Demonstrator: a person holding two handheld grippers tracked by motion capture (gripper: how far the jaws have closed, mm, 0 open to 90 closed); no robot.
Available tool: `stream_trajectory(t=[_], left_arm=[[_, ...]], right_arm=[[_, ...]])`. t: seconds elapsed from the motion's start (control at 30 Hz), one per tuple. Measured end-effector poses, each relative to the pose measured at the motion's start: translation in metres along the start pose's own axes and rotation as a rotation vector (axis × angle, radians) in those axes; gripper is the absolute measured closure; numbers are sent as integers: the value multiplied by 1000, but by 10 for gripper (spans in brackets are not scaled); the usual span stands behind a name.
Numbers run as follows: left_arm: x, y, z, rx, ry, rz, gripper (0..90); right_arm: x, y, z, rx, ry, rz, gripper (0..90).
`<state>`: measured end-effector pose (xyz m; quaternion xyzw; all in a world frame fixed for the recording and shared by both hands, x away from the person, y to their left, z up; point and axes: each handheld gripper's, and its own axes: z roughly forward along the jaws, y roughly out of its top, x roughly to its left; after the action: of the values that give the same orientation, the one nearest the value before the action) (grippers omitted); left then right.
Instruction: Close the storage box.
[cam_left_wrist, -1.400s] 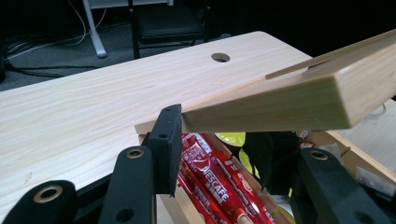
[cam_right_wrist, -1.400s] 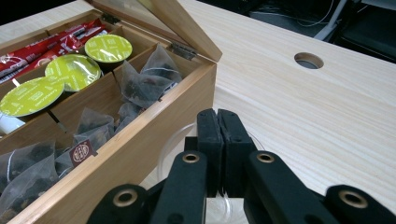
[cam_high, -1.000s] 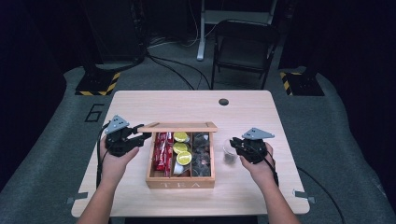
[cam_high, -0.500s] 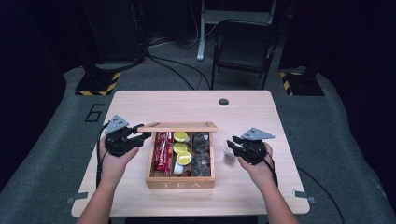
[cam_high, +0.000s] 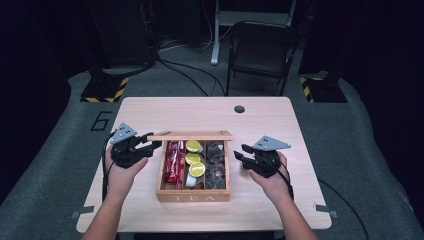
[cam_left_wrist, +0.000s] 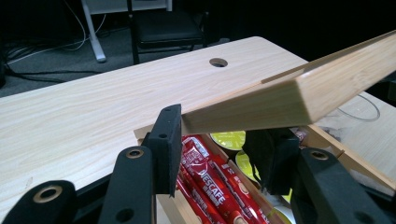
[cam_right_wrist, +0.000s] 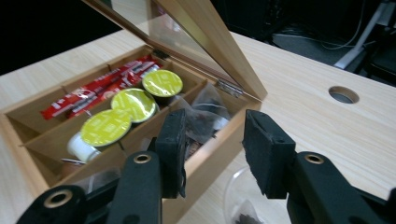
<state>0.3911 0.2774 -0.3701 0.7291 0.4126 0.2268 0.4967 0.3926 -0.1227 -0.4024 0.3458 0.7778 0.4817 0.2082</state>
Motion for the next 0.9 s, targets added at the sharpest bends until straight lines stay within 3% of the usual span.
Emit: stream_trajectory(t=[0.37,0.47,0.9], left_arm=[[-1,2,-3,-5,-8,-1,564],[-1,3,-4,-8,-9,-2,563],[-1,6,-7,-6,-16,2,561]], right_arm=[[11,14,-5,-27,41,-20,564],[11,20,-6,-33,49,5,546],[14,49,5,-49,27,-33,527]])
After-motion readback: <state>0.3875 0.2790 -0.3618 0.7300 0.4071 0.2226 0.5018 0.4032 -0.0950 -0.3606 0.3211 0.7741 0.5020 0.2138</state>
